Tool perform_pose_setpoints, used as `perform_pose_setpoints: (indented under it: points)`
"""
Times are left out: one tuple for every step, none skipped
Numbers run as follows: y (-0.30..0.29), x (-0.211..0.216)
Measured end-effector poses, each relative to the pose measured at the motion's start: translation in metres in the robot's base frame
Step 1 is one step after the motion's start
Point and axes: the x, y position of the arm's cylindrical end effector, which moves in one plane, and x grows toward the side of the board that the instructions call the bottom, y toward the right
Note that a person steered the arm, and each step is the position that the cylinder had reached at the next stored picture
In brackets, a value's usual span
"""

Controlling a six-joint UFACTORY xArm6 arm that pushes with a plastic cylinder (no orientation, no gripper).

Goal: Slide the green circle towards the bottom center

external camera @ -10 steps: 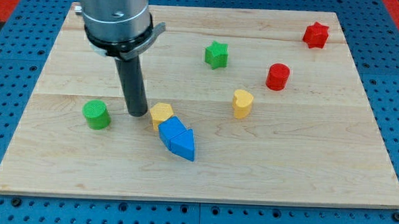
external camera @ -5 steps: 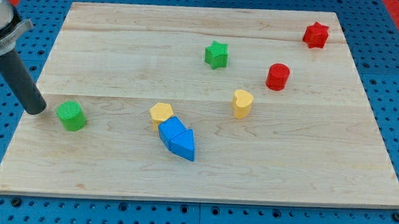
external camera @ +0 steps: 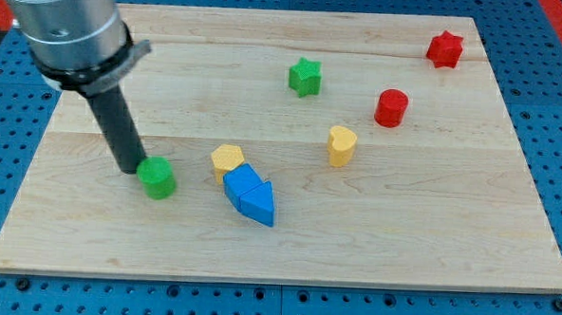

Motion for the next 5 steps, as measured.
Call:
perform_pose_setpoints:
  points:
    - [0.046,0.029]
    - [0.080,0.048]
    - [0.103,0.059]
    - [0.124,0.069]
    - [0.125,0.115]
